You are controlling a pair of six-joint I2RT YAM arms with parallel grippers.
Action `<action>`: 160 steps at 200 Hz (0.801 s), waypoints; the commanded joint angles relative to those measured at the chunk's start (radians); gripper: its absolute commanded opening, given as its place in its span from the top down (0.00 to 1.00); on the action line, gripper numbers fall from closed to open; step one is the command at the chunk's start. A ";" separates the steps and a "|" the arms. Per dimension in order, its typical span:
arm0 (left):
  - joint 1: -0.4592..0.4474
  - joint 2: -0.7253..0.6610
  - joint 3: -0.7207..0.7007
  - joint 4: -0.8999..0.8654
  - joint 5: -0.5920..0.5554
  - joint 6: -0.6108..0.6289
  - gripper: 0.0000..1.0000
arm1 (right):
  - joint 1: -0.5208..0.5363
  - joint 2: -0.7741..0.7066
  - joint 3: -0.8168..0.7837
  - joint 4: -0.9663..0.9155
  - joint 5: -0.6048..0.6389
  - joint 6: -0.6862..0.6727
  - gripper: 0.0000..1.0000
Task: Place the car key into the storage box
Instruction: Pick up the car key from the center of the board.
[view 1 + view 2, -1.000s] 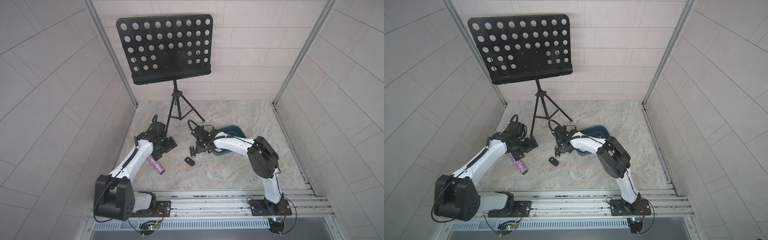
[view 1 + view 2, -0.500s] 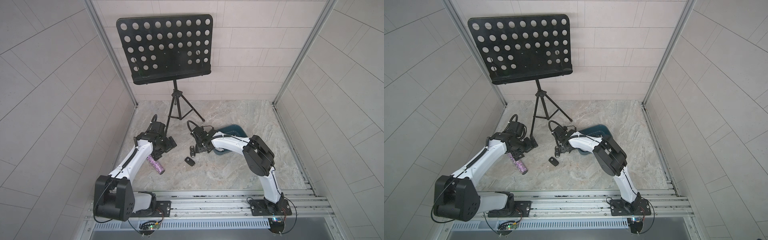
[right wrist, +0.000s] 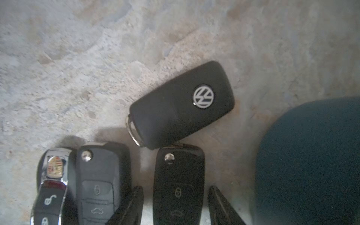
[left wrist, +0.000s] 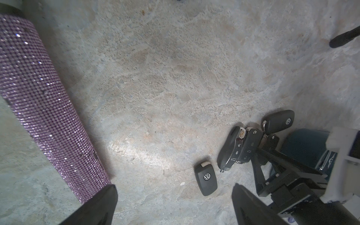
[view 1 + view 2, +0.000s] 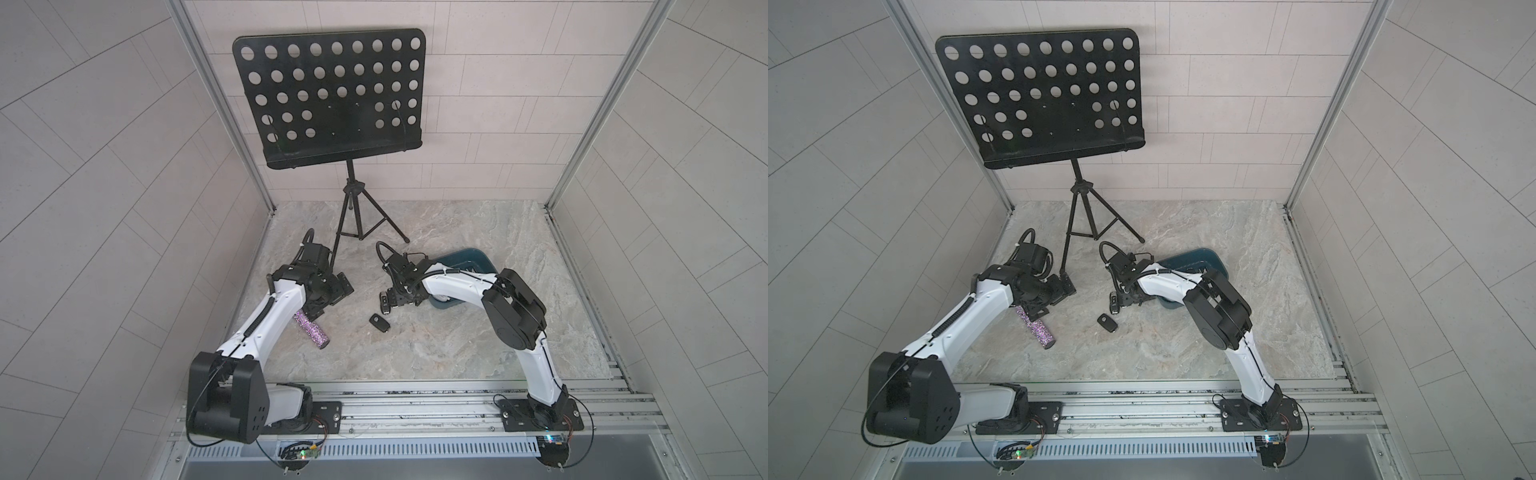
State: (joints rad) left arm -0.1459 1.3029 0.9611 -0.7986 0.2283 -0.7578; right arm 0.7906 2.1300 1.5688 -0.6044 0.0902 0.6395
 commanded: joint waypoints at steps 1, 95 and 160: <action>0.008 -0.024 0.007 -0.022 -0.005 0.014 0.00 | -0.004 0.026 -0.003 -0.021 0.006 0.014 0.43; 0.008 -0.019 0.007 -0.022 -0.006 0.011 0.00 | -0.008 0.076 0.022 -0.059 0.058 -0.029 0.50; 0.012 -0.027 0.003 -0.026 -0.007 0.011 0.00 | -0.005 0.078 0.024 -0.064 0.031 -0.038 0.68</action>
State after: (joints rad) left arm -0.1425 1.3003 0.9611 -0.7998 0.2283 -0.7582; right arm 0.7891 2.1555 1.6009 -0.6018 0.1204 0.6029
